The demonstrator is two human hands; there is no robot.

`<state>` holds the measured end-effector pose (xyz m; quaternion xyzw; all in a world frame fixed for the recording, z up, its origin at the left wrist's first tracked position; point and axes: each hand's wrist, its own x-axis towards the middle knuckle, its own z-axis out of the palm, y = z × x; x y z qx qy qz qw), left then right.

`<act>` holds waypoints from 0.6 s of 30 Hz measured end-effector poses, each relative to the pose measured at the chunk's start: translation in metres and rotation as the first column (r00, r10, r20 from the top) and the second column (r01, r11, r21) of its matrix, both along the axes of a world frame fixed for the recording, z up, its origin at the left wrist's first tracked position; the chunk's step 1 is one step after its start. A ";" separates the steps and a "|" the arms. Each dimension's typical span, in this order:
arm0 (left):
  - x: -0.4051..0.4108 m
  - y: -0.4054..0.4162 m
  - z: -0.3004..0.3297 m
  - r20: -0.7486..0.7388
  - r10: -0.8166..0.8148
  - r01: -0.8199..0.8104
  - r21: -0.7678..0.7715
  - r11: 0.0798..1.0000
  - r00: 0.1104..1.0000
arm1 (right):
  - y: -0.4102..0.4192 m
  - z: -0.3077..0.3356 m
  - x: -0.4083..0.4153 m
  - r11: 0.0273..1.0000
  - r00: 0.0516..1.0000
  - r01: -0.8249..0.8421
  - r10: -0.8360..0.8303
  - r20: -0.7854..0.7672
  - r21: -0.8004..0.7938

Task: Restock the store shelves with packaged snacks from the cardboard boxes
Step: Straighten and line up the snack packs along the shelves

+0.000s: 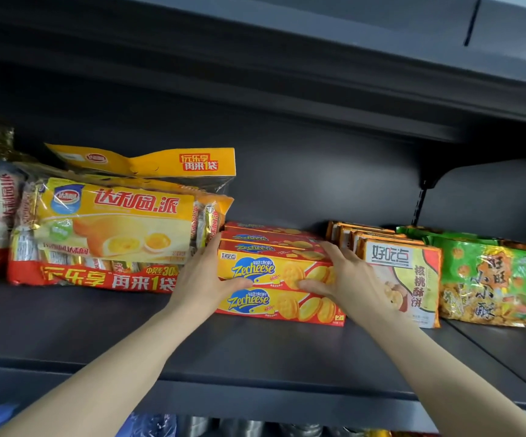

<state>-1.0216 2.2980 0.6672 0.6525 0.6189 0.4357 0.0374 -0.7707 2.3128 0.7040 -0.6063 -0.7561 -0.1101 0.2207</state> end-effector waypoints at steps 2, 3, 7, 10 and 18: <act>-0.002 0.000 -0.001 0.012 -0.011 0.010 0.002 1.000 1.000 | 0.000 0.001 -0.002 1.000 1.000 -0.008 0.008 -0.030 -0.004; -0.003 0.000 -0.001 0.016 -0.012 0.012 0.003 1.000 1.000 | 0.000 0.000 -0.003 1.000 0.999 -0.013 0.012 -0.044 -0.008; -0.008 0.001 -0.003 0.064 -0.057 0.059 -0.024 0.998 0.996 | -0.001 0.000 -0.004 0.998 0.996 -0.045 0.041 -0.080 -0.051; -0.007 -0.002 -0.003 0.075 -0.078 0.079 -0.006 0.997 0.994 | -0.003 0.007 -0.004 0.996 0.986 -0.069 0.059 -0.155 -0.063; 0.017 -0.007 0.036 -0.603 0.135 -0.046 0.161 0.986 0.786 | 0.045 0.048 -0.020 0.999 0.998 0.012 -0.015 -0.054 -0.050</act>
